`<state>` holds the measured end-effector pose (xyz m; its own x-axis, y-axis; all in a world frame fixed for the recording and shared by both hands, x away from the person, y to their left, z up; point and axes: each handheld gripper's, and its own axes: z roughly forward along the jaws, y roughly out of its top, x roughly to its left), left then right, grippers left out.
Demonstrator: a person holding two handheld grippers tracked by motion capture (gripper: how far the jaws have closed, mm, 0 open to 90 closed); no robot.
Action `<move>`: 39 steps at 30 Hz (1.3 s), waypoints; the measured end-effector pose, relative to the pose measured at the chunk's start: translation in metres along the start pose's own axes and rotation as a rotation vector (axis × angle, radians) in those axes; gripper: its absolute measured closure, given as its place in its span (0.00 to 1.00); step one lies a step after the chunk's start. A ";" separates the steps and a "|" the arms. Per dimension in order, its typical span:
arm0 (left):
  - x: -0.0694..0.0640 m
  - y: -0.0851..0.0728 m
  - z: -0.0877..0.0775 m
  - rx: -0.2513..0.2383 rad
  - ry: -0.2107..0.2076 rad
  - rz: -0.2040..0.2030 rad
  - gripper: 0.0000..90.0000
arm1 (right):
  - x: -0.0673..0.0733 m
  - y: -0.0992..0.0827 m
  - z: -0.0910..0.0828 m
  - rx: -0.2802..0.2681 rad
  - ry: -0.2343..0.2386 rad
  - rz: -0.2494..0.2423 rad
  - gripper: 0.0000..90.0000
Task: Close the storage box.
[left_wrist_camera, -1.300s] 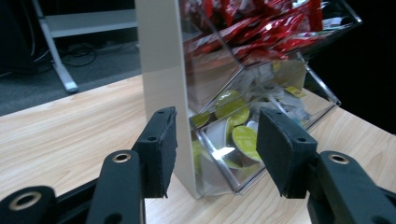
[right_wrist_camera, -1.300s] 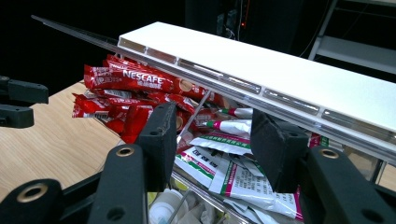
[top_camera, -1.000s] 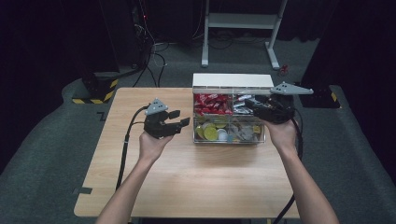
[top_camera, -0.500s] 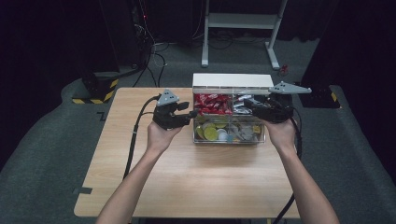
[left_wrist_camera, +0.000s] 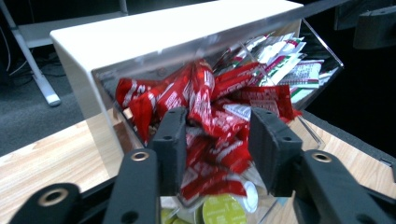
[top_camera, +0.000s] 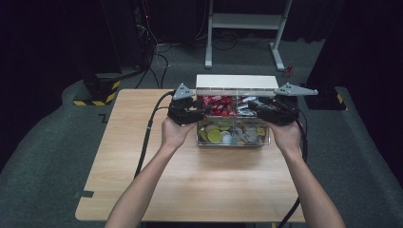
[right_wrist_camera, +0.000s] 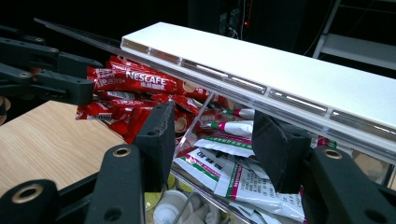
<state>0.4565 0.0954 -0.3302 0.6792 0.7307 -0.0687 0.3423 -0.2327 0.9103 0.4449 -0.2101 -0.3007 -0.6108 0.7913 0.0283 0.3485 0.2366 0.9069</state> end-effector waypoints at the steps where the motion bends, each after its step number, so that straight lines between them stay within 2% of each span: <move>1: -0.001 0.001 0.001 0.001 0.007 0.007 0.66 | 0.000 0.000 0.000 0.000 0.001 0.000 0.55; 6: -0.002 0.005 0.008 0.011 0.033 0.016 0.73 | -0.001 0.000 0.000 -0.002 0.003 0.001 0.55; 17: 0.000 0.009 0.014 0.010 0.055 0.017 0.82 | 0.000 -0.001 -0.001 -0.004 -0.014 -0.004 0.56; 21: 0.002 0.009 0.010 -0.001 0.035 0.007 0.92 | 0.000 -0.002 -0.001 -0.005 -0.016 -0.002 0.55; 24: 0.000 0.010 0.006 -0.002 0.035 0.037 0.94 | 0.001 -0.003 0.001 -0.002 -0.017 -0.004 0.55; 31: 0.001 0.009 0.000 -0.009 0.016 0.032 0.96 | 0.002 -0.004 0.003 -0.001 -0.015 0.001 0.55; 39: 0.007 0.007 -0.015 -0.026 -0.036 0.009 0.97 | 0.001 -0.004 0.004 0.002 -0.018 -0.001 0.55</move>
<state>0.4537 0.1089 -0.3185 0.7052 0.7051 -0.0744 0.3191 -0.2219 0.9214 0.4459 -0.2081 -0.3061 -0.5980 0.8012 0.0198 0.3494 0.2384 0.9062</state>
